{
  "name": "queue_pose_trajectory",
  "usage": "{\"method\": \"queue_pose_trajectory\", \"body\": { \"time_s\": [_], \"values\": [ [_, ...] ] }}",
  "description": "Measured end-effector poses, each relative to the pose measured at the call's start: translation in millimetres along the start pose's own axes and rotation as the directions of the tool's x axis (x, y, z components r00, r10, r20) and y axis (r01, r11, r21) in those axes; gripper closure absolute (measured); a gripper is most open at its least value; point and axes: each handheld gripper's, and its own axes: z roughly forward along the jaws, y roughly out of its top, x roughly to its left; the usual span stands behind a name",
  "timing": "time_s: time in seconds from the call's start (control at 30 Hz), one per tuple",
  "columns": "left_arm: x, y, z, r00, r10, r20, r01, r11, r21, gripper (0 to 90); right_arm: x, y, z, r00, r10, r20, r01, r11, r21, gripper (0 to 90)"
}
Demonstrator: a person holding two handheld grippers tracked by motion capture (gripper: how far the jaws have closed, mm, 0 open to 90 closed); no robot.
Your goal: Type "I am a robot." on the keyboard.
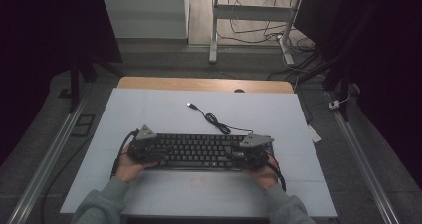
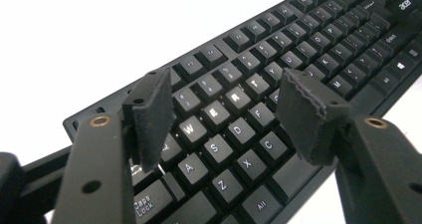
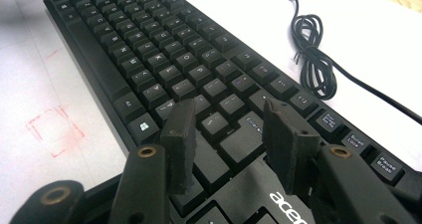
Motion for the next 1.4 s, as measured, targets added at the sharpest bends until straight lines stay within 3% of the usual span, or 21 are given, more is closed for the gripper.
{"method": "queue_pose_trajectory", "body": {
  "time_s": [0.6,0.73,1.03,1.4],
  "values": [
    [-6.2,5.1,9.5,0.9997,0.02,0.015,-0.02,0.9998,0.004,49.8,0.1,-0.4,2.8,1.0,0.001,-0.002,-0.001,1.0,0.006,55.4],
    [-8.4,7.6,13.9,0.999,0.034,0.03,-0.034,0.9994,0.01,58.6,0.5,-0.3,3.0,1.0,-0.001,-0.003,0.001,1.0,0.007,55.2],
    [-15.3,16.7,27.3,0.9955,0.078,0.054,-0.08,0.9961,0.038,88.5,0.8,-0.5,4.0,1.0,-0.002,-0.002,0.002,1.0,0.016,54.8],
    [-22.1,19.2,44.0,0.9918,0.114,0.058,-0.119,0.9882,0.097,88.8,1.4,-0.6,5.5,1.0,-0.003,-0.005,0.004,1.0,0.02,54.6]
  ]
}}
